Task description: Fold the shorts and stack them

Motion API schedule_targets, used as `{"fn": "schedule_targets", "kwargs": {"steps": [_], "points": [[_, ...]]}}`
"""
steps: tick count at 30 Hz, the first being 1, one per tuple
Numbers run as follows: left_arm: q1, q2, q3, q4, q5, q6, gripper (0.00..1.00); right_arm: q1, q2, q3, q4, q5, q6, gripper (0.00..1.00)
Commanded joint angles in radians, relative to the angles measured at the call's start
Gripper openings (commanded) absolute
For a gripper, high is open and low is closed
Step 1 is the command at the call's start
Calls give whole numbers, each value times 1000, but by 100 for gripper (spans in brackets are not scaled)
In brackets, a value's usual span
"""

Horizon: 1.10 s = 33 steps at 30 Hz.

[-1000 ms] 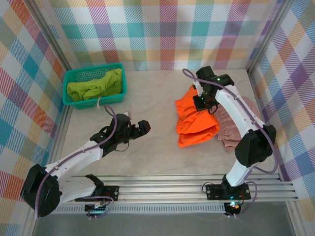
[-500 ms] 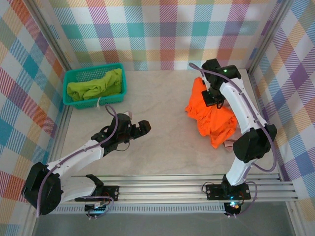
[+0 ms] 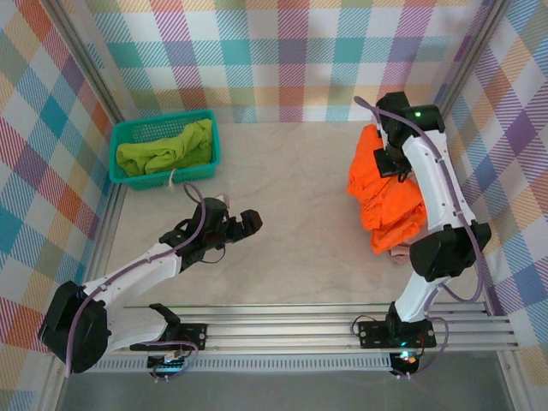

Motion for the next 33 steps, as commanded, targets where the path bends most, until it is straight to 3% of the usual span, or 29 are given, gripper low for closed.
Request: {"fn": "schedule_targets", "kwargs": {"steps": [1,20,24,25,29,33], "points": [[14,15,-6,17,9,3,100,-44,5,4,-11,63,-46,0],[28,87,25,18,47,25,100,-206,53,-331,427,320,-303,3],[34,94,33,11,53,32,100,-237,69,-390,535,407,-349,9],[36,95,35,8,54,35,100,-249,71,-396,546,410,-346,14],[43,83,37,0,46,37,100,-302,56,-422,594,462,-315,81],[48,64,32,-5,31,34,100,-311,-7,-403,583,443,-231,98]]}}
